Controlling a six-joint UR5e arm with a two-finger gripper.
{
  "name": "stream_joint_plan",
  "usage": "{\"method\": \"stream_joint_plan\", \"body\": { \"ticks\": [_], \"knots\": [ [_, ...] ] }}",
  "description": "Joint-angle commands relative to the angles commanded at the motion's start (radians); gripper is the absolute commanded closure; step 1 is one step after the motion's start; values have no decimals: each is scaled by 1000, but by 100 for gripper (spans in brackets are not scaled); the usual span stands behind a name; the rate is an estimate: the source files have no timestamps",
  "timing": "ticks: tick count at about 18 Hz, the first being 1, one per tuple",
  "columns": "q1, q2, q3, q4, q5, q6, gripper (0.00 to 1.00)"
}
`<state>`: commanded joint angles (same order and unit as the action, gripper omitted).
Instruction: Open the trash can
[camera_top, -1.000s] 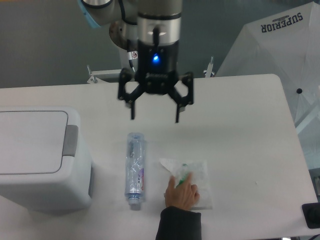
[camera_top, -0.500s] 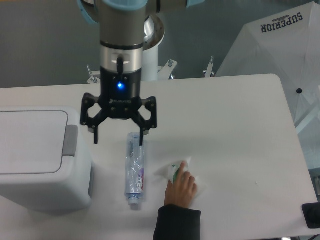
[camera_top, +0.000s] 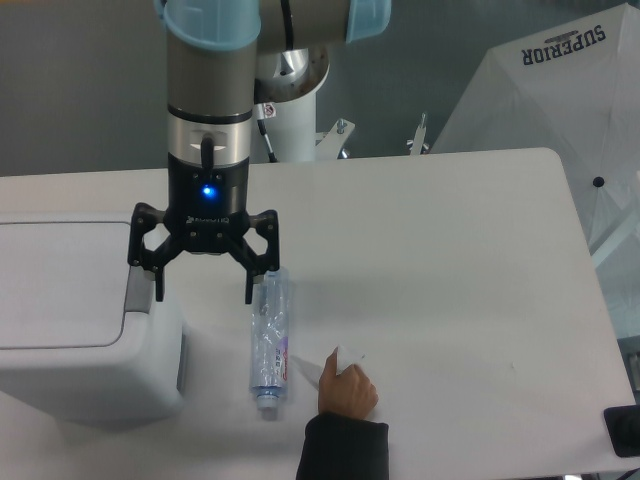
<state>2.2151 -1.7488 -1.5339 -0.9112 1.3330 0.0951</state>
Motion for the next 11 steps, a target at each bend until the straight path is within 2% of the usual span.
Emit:
{"method": "stream_joint_plan", "body": {
  "ticks": [11],
  "knots": [
    [-9,2,-17,0,2,2,0]
  ]
}}
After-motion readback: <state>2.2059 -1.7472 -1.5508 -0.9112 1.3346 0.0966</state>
